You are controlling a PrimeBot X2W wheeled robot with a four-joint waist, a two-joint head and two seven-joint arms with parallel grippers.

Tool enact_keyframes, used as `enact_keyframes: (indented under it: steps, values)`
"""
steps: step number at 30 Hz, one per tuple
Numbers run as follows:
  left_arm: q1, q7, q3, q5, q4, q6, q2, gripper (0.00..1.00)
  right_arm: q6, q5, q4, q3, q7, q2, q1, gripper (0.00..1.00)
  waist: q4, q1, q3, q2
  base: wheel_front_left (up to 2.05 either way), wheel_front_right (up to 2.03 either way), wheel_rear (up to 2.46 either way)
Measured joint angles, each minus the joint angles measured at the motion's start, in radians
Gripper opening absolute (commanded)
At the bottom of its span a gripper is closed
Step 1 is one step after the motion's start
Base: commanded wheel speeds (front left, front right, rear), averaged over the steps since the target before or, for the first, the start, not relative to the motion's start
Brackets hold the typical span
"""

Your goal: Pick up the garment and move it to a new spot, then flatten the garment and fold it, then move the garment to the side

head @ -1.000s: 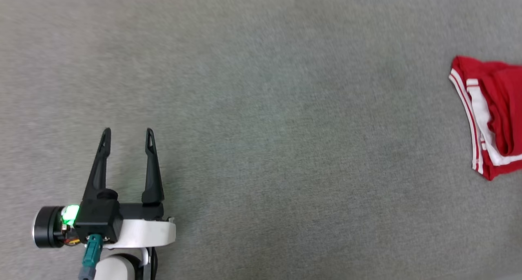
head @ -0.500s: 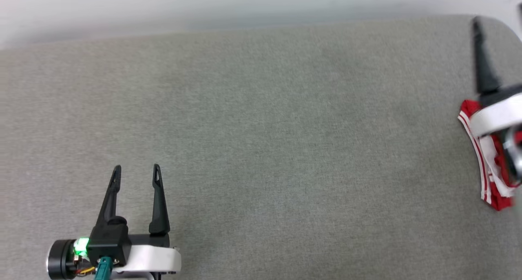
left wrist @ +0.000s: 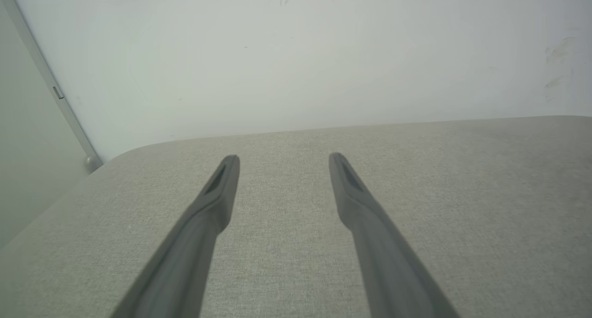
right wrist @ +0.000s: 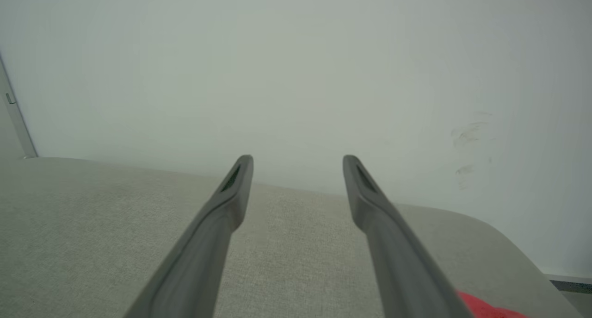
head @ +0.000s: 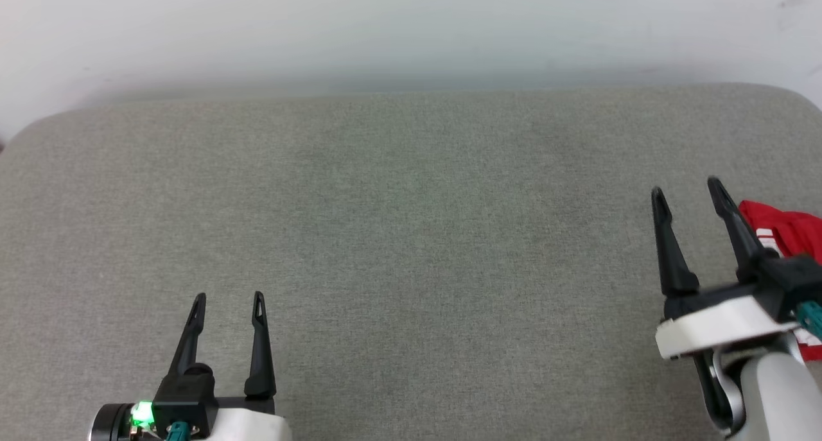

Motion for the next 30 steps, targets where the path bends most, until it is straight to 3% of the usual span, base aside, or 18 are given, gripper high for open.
enact_keyframes:
  steps: [6, 15, 30]
  values:
    - [0.026, 0.000, -0.001, 0.000, 0.014, -0.009, -0.005, 1.00, 0.000, 0.003, -0.042, -0.065, 0.000, 0.033, 0.137, 1.00, 0.012, -0.0001, -0.035, 0.0000, 0.00, 0.00, 0.00]
    - [0.068, 0.000, 0.001, -0.003, 0.035, -0.019, -0.010, 1.00, 0.000, 0.028, -0.114, -0.080, 0.000, 0.069, 0.298, 1.00, 0.026, 0.0000, -0.085, 0.0000, 0.00, 0.00, 0.00]
    - [0.085, 0.000, 0.011, -0.010, 0.042, -0.044, -0.016, 1.00, 0.000, 0.070, -0.177, -0.057, 0.000, 0.080, 0.385, 1.00, 0.034, 0.0000, -0.105, 0.0000, 0.00, 0.00, 0.00]
